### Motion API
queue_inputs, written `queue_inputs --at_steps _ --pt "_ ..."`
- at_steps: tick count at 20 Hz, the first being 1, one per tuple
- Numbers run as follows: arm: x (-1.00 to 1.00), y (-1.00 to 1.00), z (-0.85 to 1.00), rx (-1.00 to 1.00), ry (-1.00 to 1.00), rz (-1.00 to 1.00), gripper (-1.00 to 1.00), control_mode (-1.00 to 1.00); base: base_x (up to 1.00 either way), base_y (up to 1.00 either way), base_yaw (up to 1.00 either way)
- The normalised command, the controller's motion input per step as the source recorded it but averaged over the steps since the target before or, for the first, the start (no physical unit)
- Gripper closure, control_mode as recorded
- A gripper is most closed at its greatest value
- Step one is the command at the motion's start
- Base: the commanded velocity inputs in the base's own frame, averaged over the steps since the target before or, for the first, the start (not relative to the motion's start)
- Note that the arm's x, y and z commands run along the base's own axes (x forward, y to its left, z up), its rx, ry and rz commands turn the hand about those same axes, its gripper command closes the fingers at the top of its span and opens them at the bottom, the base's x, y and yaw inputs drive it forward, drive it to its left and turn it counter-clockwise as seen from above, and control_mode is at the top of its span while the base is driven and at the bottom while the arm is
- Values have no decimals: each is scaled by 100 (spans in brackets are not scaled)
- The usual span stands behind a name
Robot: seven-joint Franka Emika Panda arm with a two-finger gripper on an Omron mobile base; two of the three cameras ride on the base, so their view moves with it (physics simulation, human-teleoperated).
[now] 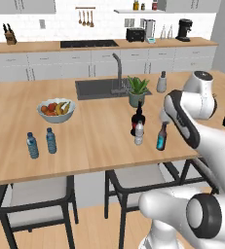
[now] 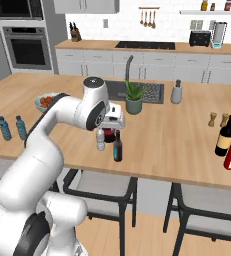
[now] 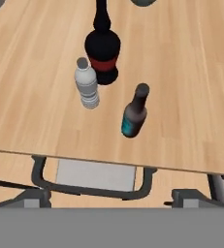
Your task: Move the plastic bottles in the middle to the plastics group, and the glass bottles in the middle to the glass group.
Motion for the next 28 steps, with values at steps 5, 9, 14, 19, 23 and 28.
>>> queue_inputs --at_steps 5,9,14,19,23,28 --pt "70 -14 -19 0 5 0 -100 -100 0 0 0" --pt "57 -7 -34 0 4 0 -100 -100 0 0 0" --pt "23 -2 -46 0 0 0 -100 -100 0 0 0" --pt "32 -14 -40 0 4 0 -100 -100 0 0 0" --pt "30 -15 -27 0 3 0 -100 -100 0 0 0" --pt "32 -3 -28 0 11 0 -100 -100 0 0 0"
